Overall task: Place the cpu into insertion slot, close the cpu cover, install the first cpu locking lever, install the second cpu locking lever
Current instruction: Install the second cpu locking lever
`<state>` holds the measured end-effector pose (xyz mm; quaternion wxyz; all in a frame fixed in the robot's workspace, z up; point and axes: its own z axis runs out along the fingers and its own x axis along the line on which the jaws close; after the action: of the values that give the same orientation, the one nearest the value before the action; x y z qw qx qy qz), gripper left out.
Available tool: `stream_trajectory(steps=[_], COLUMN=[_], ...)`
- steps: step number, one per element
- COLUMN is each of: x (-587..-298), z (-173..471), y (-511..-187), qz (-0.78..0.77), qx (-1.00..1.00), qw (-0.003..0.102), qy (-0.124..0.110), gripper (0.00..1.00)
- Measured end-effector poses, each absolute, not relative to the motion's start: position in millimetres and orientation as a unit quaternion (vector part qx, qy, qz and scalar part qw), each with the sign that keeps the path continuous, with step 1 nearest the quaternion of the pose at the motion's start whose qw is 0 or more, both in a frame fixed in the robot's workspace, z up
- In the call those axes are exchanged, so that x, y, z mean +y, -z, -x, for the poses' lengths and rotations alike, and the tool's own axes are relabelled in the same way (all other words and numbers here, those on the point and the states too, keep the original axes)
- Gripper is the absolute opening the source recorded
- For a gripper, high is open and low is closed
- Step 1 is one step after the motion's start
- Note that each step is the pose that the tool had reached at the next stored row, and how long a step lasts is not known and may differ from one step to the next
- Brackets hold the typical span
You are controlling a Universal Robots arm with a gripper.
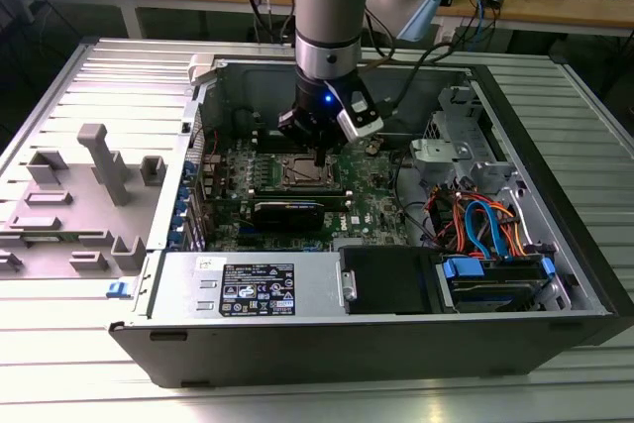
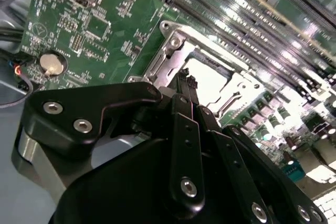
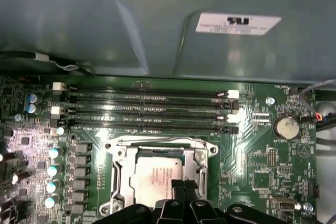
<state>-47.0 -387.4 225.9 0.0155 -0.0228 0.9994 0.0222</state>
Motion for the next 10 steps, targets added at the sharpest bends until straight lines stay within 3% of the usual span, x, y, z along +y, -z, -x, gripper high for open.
stream_trajectory(steps=[10], x=[-395.8], z=[47.0], y=[-241.5], qz=[0.023], qx=[0.999], qw=[0.015], qy=[-0.022], gripper=[0.11])
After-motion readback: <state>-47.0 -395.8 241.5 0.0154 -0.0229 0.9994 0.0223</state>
